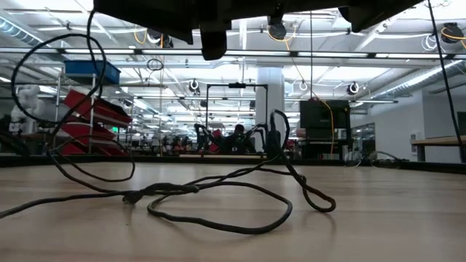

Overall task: Coil cords
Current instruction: Coil the black wire onto the black spool

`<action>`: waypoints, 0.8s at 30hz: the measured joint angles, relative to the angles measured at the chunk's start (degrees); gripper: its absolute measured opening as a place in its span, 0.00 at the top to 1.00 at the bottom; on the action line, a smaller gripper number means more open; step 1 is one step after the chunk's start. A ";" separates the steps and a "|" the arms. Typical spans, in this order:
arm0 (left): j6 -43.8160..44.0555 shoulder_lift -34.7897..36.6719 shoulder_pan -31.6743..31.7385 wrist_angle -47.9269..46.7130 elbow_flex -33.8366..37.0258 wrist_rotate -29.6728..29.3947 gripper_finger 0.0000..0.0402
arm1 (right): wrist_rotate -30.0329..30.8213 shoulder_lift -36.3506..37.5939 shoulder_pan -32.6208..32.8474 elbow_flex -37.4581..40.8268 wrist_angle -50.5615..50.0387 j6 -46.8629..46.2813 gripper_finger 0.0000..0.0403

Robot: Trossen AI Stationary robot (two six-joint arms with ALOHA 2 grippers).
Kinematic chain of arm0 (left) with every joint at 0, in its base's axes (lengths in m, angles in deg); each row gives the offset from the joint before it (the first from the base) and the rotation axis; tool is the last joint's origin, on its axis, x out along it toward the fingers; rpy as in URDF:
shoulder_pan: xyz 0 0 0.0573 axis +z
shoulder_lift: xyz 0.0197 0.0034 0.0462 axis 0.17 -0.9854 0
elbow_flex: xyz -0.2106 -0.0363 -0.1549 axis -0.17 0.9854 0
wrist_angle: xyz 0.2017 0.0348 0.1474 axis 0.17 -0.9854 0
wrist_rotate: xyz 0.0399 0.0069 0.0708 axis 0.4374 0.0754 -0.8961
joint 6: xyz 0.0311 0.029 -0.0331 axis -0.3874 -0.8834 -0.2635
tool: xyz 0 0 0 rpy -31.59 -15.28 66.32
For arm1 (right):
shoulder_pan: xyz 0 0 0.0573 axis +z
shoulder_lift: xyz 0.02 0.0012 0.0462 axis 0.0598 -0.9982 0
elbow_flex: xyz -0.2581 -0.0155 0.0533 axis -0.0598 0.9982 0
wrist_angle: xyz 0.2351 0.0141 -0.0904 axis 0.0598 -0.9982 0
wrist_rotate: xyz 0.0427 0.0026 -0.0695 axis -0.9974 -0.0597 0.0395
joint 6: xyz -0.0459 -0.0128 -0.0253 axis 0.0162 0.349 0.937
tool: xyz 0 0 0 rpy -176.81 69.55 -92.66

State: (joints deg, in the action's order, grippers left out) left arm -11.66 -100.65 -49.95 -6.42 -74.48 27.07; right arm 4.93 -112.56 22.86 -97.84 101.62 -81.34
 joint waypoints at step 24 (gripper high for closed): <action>0.15 0.00 -2.01 -2.28 0.02 0.89 0.98 | 14.74 8.30 6.62 0.04 -19.33 2.69 1.00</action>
State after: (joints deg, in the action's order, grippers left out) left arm -11.51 -100.65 -51.96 -8.70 -74.46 27.96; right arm 19.67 -104.26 29.48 -97.80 82.29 -78.65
